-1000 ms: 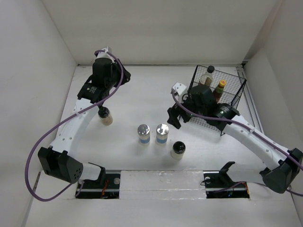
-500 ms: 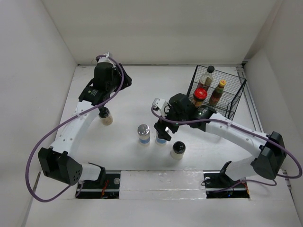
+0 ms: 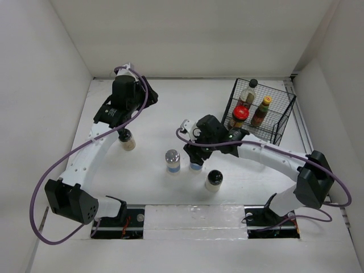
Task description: Organize the condiment bottles
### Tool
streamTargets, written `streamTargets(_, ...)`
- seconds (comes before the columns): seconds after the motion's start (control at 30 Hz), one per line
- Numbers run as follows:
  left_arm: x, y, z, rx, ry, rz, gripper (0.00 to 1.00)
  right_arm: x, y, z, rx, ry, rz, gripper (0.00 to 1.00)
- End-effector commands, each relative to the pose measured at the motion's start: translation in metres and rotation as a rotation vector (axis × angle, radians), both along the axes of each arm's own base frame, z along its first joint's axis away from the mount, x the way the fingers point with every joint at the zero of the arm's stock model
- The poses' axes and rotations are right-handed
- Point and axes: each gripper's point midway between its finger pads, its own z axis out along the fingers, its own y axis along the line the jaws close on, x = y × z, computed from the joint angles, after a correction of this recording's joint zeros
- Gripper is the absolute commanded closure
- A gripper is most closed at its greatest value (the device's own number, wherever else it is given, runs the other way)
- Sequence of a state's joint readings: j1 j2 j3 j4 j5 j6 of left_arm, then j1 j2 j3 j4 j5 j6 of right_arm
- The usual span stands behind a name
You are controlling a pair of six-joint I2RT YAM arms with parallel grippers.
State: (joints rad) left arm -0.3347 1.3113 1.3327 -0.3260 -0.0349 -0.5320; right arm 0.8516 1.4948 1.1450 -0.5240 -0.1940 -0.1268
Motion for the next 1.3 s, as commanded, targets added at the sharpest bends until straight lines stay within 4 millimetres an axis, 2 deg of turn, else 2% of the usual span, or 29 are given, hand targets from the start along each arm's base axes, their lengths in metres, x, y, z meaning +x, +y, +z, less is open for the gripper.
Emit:
streamTargets(0.0, -0.002, -0.001, 0.020, -0.026, -0.067, -0.005, 0.49, 0.026, 0.001, 0.077, 0.133, -0.142, -0.071, 0.56)
streamTargets(0.07, -0.001, -0.002, 0.022, -0.029, -0.077, -0.005, 0.49, 0.038, -0.007, 0.118, 0.199, -0.197, -0.113, 0.57)
streamTargets(0.1, -0.001, -0.002, 0.022, -0.029, -0.077, -0.005, 0.49, 0.044, -0.012, 0.162, 0.269, -0.265, -0.132, 0.57)
streamTargets(0.17, 0.000, -0.002, 0.031, -0.036, -0.096, -0.005, 0.49, 0.060, -0.036, 0.195, 0.307, -0.320, -0.214, 0.57)
streamTargets(0.2, 0.000, -0.002, 0.031, -0.036, -0.096, -0.005, 0.49, 0.066, -0.046, 0.218, 0.343, -0.352, -0.248, 0.57)
streamTargets(0.23, 0.000, -0.002, 0.031, -0.036, -0.096, -0.005, 0.49, 0.069, -0.059, 0.234, 0.372, -0.379, -0.296, 0.57)
streamTargets(0.3, -0.002, -0.009, 0.041, -0.046, -0.113, -0.027, 0.49, 0.081, -0.091, 0.247, 0.385, -0.403, -0.396, 0.57)
streamTargets(0.37, -0.003, -0.009, 0.051, -0.058, -0.146, -0.027, 0.49, 0.084, -0.115, 0.261, 0.407, -0.440, -0.467, 0.57)
streamTargets(0.4, -0.005, -0.010, 0.054, -0.064, -0.154, -0.036, 0.49, 0.091, -0.136, 0.262, 0.400, -0.447, -0.530, 0.57)
streamTargets(0.47, -0.004, -0.010, 0.063, -0.072, -0.177, -0.036, 0.49, 0.096, -0.158, 0.268, 0.389, -0.471, -0.597, 0.57)
streamTargets(0.5, -0.005, -0.012, 0.063, -0.076, -0.176, -0.047, 0.49, 0.099, -0.168, 0.264, 0.373, -0.465, -0.625, 0.57)
streamTargets(0.53, -0.005, -0.012, 0.063, -0.068, -0.178, -0.050, 0.49, 0.103, -0.188, 0.264, 0.354, -0.467, -0.682, 0.57)
streamTargets(0.6, -0.005, -0.018, 0.063, -0.074, -0.189, -0.085, 0.49, 0.107, -0.204, 0.266, 0.344, -0.478, -0.730, 0.57)
streamTargets(0.63, -0.005, -0.019, 0.066, -0.082, -0.202, -0.094, 0.49, 0.110, -0.219, 0.264, 0.328, -0.478, -0.772, 0.57)
streamTargets(0.73, -0.004, -0.023, 0.063, -0.089, -0.205, -0.112, 0.48, 0.111, -0.234, 0.263, 0.304, -0.499, -0.817, 0.58)
streamTargets(0.8, -0.004, -0.023, 0.062, -0.081, -0.207, -0.115, 0.48, 0.114, -0.246, 0.251, 0.275, -0.483, -0.860, 0.58)
streamTargets(0.83, -0.005, -0.027, 0.055, -0.047, -0.196, -0.115, 0.48, 0.115, -0.250, 0.251, 0.273, -0.485, -0.870, 0.58)
streamTargets(0.87, -0.005, -0.029, 0.059, -0.035, -0.209, -0.118, 0.48, 0.116, -0.259, 0.245, 0.255, -0.481, -0.901, 0.60)
streamTargets(0.9, -0.007, -0.031, 0.056, -0.019, -0.201, -0.120, 0.47, 0.118, -0.262, 0.237, 0.245, -0.470, -0.911, 0.60)
streamTargets(0.97, -0.007, -0.037, 0.057, -0.006, -0.206, -0.128, 0.47, 0.119, -0.266, 0.234, 0.244, -0.474, -0.922, 0.60)
streamTargets(1.03, -0.007, -0.037, 0.057, -0.006, -0.206, -0.128, 0.47, 0.121, -0.268, 0.218, 0.223, -0.454, -0.933, 0.60)
streamTargets(1.2, -0.006, -0.037, 0.047, 0.004, -0.180, -0.129, 0.47, 0.133, -0.283, 0.207, 0.210, -0.487, -0.988, 0.61)
streamTargets(1.23, -0.006, -0.037, 0.047, 0.004, -0.180, -0.129, 0.47, 0.137, -0.286, 0.214, 0.223, -0.514, -0.995, 0.61)
streamTargets(1.27, -0.006, -0.037, 0.047, 0.004, -0.180, -0.129, 0.47, 0.141, -0.287, 0.207, 0.213, -0.508, -1.003, 0.61)
